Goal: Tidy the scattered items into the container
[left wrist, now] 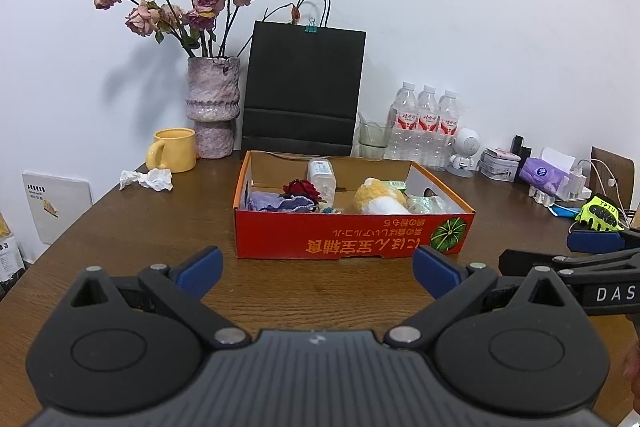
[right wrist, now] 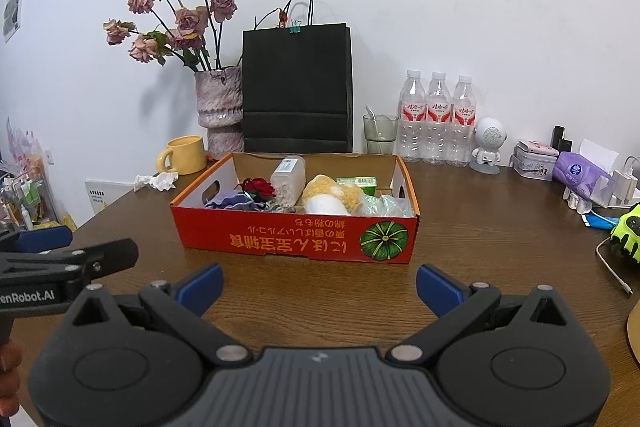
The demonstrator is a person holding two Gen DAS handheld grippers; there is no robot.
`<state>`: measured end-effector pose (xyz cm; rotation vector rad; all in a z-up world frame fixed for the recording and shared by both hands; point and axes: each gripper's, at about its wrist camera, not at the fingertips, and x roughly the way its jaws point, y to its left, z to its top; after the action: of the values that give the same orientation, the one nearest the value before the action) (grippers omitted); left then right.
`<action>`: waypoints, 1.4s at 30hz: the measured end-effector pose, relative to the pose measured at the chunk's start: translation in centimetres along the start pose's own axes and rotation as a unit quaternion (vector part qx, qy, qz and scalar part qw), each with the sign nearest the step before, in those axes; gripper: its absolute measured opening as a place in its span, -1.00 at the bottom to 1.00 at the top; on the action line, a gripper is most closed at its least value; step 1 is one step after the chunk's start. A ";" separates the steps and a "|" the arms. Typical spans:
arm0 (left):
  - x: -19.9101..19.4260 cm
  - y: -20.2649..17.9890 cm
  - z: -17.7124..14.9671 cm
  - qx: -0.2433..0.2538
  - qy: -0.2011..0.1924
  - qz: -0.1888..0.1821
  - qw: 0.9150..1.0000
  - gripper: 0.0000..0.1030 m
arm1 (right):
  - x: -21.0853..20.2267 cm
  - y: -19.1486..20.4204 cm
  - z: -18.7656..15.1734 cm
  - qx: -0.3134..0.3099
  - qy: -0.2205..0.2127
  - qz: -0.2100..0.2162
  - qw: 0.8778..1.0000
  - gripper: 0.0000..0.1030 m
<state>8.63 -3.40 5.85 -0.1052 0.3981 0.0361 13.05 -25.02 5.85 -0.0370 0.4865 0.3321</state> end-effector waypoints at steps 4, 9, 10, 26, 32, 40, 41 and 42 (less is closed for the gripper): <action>0.0 0.1 -0.1 0.000 0.001 -0.002 1.000 1.00 | 0.1 0.2 -0.1 -0.001 0.001 0.000 1.000 1.00; 0.1 0.0 -0.1 0.001 0.002 -0.004 1.000 1.00 | 0.2 0.3 -0.1 -0.002 0.003 0.000 1.000 1.00; 0.1 -0.1 -0.1 0.001 0.003 -0.004 1.000 1.00 | 0.2 0.3 -0.1 -0.002 0.003 -0.001 1.000 1.00; 0.4 -0.2 -0.2 0.002 0.012 -0.002 1.000 1.00 | 0.3 0.3 -0.1 -0.002 0.004 -0.002 1.000 1.00; 0.4 -0.2 -0.3 0.003 0.011 -0.004 1.000 1.00 | 0.3 0.3 -0.1 -0.002 0.005 -0.002 1.000 1.00; 0.4 -0.2 -0.3 0.003 0.011 -0.004 1.000 1.00 | 0.5 0.4 -0.4 -0.001 0.005 0.000 1.000 1.00; 0.4 -0.2 -0.3 0.003 0.011 -0.004 1.000 1.00 | 0.5 0.4 -0.4 -0.001 0.005 0.000 1.000 1.00; 0.4 -0.2 -0.3 0.002 0.010 -0.003 1.000 1.00 | 0.5 0.4 -0.4 -0.001 0.005 0.000 1.000 1.00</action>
<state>8.88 -3.63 5.42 -0.1019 0.4188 0.0283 13.15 -24.56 5.32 -0.0405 0.4966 0.3315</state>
